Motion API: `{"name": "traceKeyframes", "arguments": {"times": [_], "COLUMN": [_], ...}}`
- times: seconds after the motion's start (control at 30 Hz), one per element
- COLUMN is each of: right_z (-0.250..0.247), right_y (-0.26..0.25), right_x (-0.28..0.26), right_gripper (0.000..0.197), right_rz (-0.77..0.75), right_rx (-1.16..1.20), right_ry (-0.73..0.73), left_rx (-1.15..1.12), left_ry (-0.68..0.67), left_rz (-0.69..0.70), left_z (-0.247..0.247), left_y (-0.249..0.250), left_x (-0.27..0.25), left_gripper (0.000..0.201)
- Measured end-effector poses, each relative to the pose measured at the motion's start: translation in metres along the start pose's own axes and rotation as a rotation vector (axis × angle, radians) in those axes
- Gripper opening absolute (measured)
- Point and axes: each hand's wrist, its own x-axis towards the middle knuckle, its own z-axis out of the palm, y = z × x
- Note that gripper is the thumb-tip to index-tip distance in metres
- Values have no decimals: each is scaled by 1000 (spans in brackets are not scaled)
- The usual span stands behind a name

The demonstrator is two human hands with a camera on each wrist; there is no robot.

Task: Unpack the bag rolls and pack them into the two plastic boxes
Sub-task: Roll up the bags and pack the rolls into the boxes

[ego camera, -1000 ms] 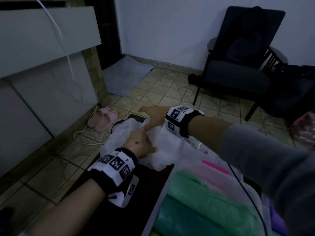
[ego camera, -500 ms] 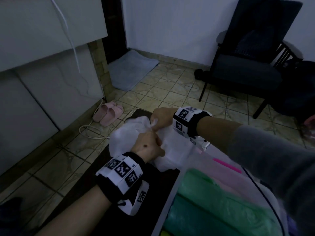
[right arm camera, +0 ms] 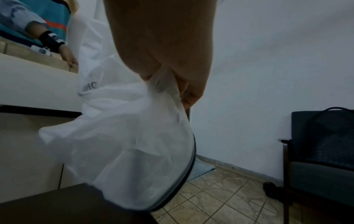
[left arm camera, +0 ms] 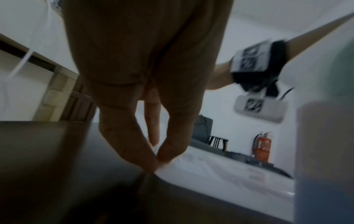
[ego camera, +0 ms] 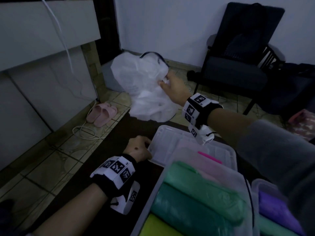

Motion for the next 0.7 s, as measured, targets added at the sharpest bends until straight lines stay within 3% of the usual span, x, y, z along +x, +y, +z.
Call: {"name": "traceKeyframes", "arguments": {"times": [0.2, 0.4, 0.57, 0.7], "right_z": [-51, -113, -169, -211], "right_y": [-2, -11, -15, -10], "right_x": [-27, -84, -158, -233], "right_gripper": [39, 35, 33, 36], "right_rz": [21, 111, 165, 214], "right_rx": [44, 103, 103, 106], "right_ry": [192, 350, 482, 553], "left_rx": [57, 217, 295, 239], "left_ry": [-47, -9, 79, 61], "left_rz": [-4, 38, 167, 353], "left_z": [-3, -34, -59, -46], "left_y": [-3, 21, 73, 121], "left_x": [-4, -44, -108, -160], "left_gripper": [46, 48, 44, 41]}}
